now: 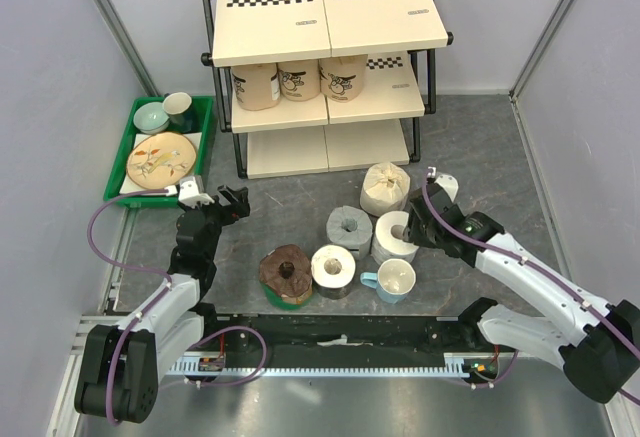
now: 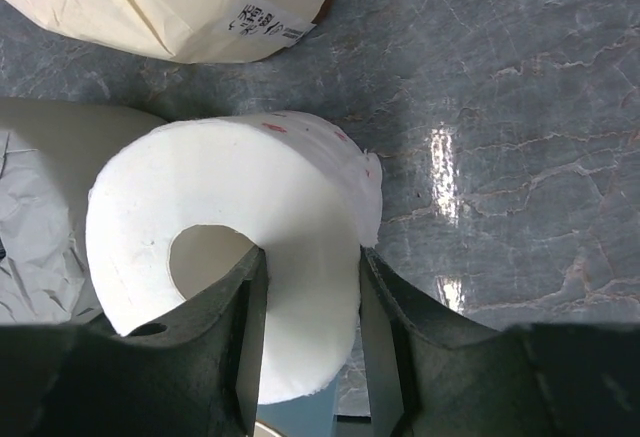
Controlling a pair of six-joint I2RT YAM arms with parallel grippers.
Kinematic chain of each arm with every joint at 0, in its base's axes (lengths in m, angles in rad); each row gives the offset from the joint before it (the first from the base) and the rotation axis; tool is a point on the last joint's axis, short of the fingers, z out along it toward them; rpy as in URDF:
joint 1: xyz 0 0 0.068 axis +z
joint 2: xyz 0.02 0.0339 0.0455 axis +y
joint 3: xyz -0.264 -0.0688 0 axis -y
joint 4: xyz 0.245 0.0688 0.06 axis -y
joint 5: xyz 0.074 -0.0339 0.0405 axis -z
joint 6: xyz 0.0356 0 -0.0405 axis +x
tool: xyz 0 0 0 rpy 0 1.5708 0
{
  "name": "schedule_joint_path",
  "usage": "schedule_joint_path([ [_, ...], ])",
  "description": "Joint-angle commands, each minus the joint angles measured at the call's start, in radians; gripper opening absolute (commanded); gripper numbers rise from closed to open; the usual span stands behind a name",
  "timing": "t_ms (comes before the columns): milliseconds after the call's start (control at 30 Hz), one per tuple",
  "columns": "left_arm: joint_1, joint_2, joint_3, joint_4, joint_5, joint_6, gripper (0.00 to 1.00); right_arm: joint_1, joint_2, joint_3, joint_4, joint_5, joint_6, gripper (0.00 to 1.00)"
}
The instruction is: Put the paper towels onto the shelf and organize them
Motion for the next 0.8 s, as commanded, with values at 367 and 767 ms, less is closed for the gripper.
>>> schedule_joint_path([
  [367, 0.000, -0.006, 0.012, 0.037, -0.008, -0.021, 0.95, 0.002, -0.232, 0.200, -0.063, 0.313, 0.019, 0.28],
  [767, 0.000, -0.003, 0.013, 0.039, -0.008, -0.021, 0.95, 0.002, -0.068, 0.444, 0.141, 0.415, -0.137, 0.28],
])
